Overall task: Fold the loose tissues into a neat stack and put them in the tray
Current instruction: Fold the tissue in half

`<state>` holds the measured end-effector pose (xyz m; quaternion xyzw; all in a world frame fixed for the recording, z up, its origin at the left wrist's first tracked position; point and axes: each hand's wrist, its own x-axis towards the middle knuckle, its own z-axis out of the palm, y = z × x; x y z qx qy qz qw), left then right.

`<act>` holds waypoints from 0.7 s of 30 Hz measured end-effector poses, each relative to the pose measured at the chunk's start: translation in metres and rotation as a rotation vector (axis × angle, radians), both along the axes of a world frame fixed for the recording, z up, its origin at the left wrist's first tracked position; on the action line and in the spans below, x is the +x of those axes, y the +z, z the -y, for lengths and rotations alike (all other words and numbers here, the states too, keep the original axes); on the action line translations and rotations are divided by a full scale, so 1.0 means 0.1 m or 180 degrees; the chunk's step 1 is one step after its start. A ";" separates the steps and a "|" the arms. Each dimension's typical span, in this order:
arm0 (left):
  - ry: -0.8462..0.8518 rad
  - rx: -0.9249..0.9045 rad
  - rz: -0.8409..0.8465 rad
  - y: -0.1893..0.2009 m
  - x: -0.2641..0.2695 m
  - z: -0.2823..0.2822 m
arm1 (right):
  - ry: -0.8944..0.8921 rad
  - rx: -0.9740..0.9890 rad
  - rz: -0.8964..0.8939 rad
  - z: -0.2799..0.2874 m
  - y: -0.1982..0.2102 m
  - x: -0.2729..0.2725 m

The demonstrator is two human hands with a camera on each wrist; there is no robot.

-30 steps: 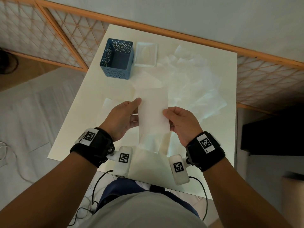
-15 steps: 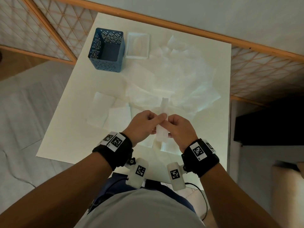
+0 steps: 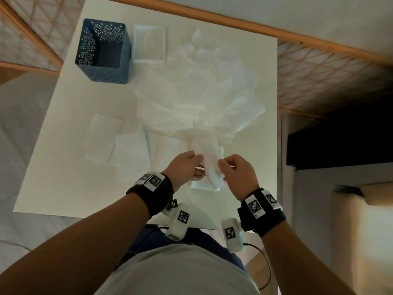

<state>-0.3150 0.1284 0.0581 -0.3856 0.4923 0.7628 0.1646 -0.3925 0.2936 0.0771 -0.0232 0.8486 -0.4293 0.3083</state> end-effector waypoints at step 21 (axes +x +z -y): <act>-0.0329 -0.0883 0.0223 -0.48 -0.12 -0.02 | -0.0393 0.0145 0.0717 -0.24 -0.64 -0.19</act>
